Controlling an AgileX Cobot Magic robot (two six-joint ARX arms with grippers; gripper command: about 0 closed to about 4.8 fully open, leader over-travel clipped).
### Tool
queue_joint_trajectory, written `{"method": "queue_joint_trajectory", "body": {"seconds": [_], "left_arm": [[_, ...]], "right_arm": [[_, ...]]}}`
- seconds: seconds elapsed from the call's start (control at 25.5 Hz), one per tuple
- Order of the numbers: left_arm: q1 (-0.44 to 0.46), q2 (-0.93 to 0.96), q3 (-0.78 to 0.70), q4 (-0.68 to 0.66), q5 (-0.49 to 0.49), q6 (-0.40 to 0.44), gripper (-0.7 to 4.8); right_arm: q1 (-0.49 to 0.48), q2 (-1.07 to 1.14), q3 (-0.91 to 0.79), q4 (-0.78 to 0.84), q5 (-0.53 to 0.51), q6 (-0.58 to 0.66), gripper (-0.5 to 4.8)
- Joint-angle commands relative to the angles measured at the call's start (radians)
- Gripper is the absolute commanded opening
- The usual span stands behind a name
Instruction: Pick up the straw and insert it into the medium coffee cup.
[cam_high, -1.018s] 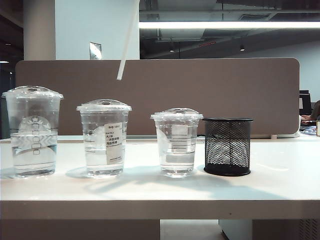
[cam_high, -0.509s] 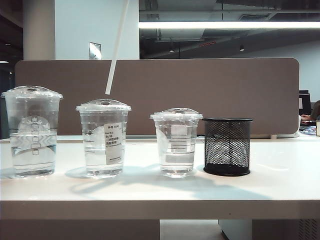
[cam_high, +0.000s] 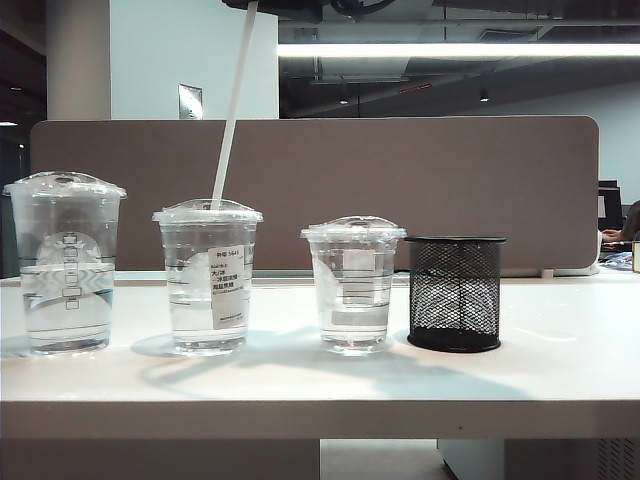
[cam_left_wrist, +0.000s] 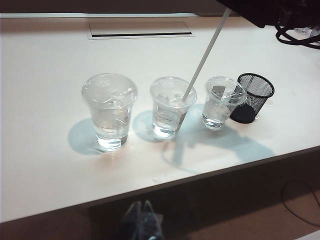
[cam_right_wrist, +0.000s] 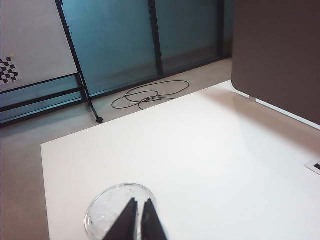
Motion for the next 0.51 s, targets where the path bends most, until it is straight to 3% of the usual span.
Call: {"method": "queue_joint_trajectory", "body": {"seconds": [0.04,0.16,0.2,0.23,0.27,0.31,0.35,0.51], "left_arm": [[0.001,0.0,0.003,0.005,0.0,0.003,-0.04],[0.001,0.0,0.003,0.005,0.0,0.004,-0.05],[0.001,0.0,0.003,0.005,0.0,0.004,-0.04],[0.001,0.0,0.003,0.005,0.0,0.003,-0.05],[0.001,0.0,0.003,0.005,0.001,0.003,-0.04],[0.001,0.0,0.003,0.005,0.0,0.004,-0.04],[0.001,0.0,0.003,0.005,0.0,0.003,-0.04],[0.001,0.0,0.003,0.005,0.0,0.004,-0.04]], "right_arm": [[0.002,0.008,0.005,0.017,0.0,-0.003,0.3],[0.003,0.027,0.005,0.03,-0.007,-0.003,0.56],[0.003,0.034,0.005,0.034,-0.01,-0.003,1.71],[0.003,0.038,0.005,0.04,-0.011,-0.003,2.34],[0.003,0.038,0.005,0.04,-0.007,-0.003,3.53],[0.002,0.038,0.005,0.043,0.01,-0.003,4.36],[0.002,0.035,0.005,0.045,0.02,-0.003,4.58],[-0.005,-0.016,0.006,0.055,0.027,-0.003,4.46]]}}
